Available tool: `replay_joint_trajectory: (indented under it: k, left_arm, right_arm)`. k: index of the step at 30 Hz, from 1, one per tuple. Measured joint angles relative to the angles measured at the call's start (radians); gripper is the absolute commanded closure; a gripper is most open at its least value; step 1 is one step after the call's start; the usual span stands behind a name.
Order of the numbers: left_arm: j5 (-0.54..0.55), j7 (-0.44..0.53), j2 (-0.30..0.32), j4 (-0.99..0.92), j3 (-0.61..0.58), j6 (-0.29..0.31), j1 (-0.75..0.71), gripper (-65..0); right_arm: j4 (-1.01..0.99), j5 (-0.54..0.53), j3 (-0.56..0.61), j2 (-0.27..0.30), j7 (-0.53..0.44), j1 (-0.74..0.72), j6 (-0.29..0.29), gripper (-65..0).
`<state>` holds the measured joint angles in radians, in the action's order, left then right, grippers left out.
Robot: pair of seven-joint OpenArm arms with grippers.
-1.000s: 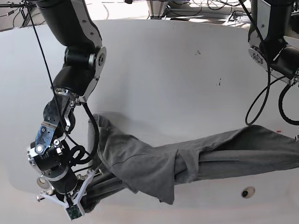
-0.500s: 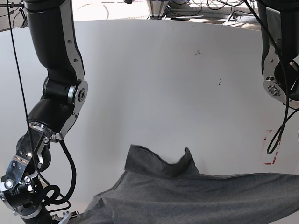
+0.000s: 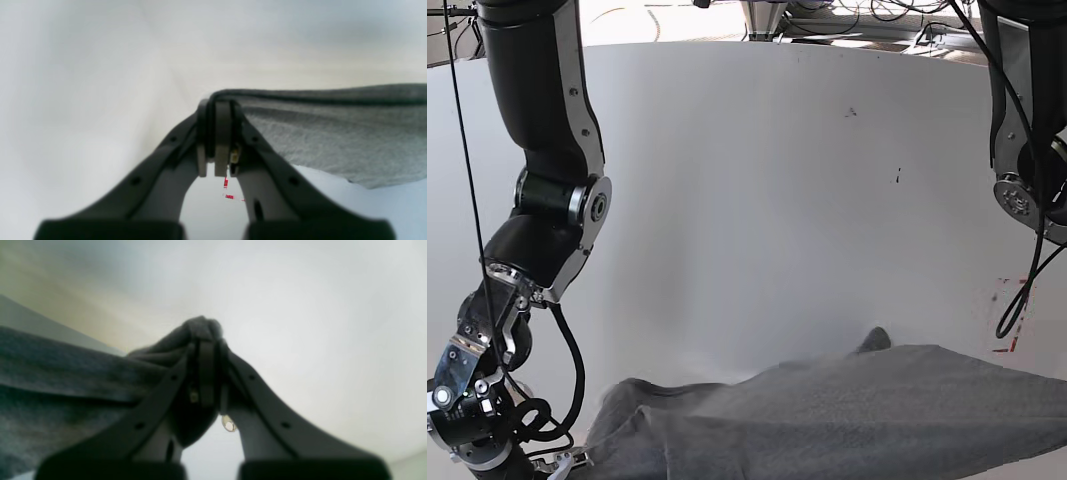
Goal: Fold the T-shirt properly
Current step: 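Lift the shirt high with both grippers, stretching it between them, then lay the lifted shirt flat on the table with both grippers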
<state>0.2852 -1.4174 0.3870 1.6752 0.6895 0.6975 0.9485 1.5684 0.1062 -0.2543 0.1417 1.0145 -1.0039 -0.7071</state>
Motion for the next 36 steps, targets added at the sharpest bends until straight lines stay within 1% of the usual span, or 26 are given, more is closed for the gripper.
replay_joint_trajectory:
  k: [5,9,12,20,23,27,36]
  left_arm:
    - [-0.021,-0.007,0.003,-0.002,-0.012,0.000,0.013,0.0]
    - [-0.008,0.000,0.005,0.000,-0.030,0.000,0.010,0.0]
    - [0.010,0.004,0.011,0.000,-0.034,0.000,-0.012,0.0]
    - [0.005,0.002,0.031,0.005,-0.024,0.000,-0.114,0.0]
    - [0.008,-0.003,0.029,0.005,-0.016,0.000,-0.167,0.0]
    - [0.042,0.001,0.021,0.005,0.017,0.000,-0.247,0.0]
    - [0.056,-0.002,0.021,0.005,0.075,0.000,-0.476,0.0]
  right_arm:
    - [0.008,-0.002,0.000,0.000,-0.007,-0.002,0.000,-0.6]
    - [0.050,0.000,0.003,-0.003,0.046,0.024,0.000,-0.6]
    - [0.093,0.000,0.002,0.003,0.048,0.071,0.000,-0.6]
    - [0.225,-0.007,-0.003,-0.003,0.075,0.302,0.001,-0.5]
    - [0.281,-0.009,-0.003,-0.003,0.081,0.400,0.000,-0.5]
    - [0.345,-0.002,-0.007,-0.005,0.082,0.536,0.000,-0.5]
    - [0.404,-0.006,-0.055,-0.094,0.086,0.795,0.000,-0.3]
